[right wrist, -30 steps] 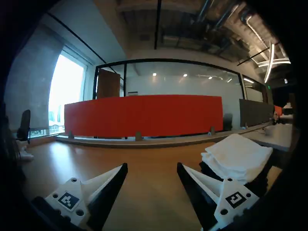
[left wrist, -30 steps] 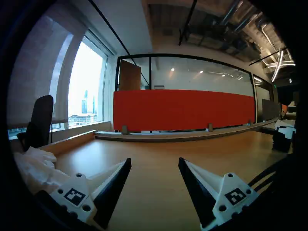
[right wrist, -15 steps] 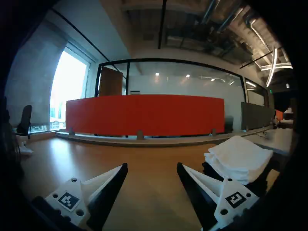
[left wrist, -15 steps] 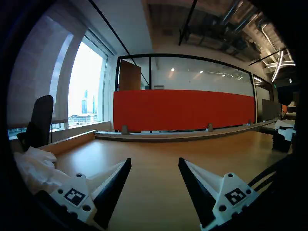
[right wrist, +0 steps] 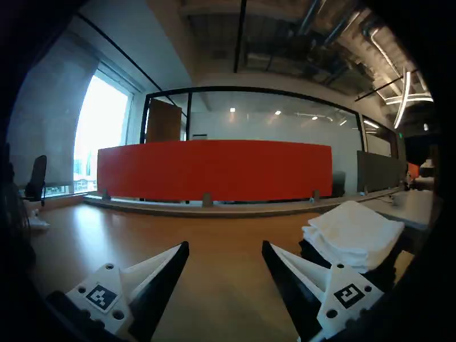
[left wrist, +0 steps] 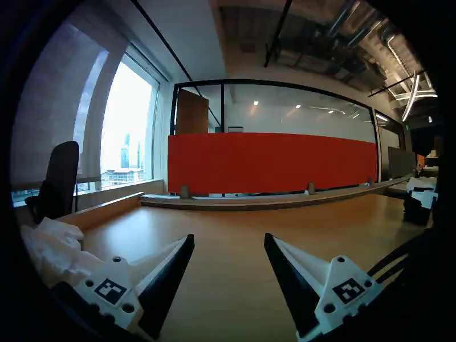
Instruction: Fold towel
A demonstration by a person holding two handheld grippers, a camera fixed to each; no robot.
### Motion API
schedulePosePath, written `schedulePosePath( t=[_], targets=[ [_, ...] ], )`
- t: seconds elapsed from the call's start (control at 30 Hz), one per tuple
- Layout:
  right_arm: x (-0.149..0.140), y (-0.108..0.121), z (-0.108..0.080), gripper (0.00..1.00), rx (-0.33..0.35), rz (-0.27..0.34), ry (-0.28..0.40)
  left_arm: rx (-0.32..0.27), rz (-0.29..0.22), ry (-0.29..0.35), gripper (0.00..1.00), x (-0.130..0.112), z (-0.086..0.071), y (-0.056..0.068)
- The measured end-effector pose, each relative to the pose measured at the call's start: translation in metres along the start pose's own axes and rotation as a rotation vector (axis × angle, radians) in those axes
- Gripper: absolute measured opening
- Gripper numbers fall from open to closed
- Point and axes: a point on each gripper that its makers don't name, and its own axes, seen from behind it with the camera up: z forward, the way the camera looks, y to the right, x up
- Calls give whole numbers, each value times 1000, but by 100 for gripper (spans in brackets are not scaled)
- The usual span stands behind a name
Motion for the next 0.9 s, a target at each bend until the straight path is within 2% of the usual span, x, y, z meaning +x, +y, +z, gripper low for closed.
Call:
schedulePosePath(
  t=[0.9],
  targets=[
    [0, 0, 0, 99, -1, 0, 0, 0, 0, -1, 91, 2, -1, -1]
  ],
)
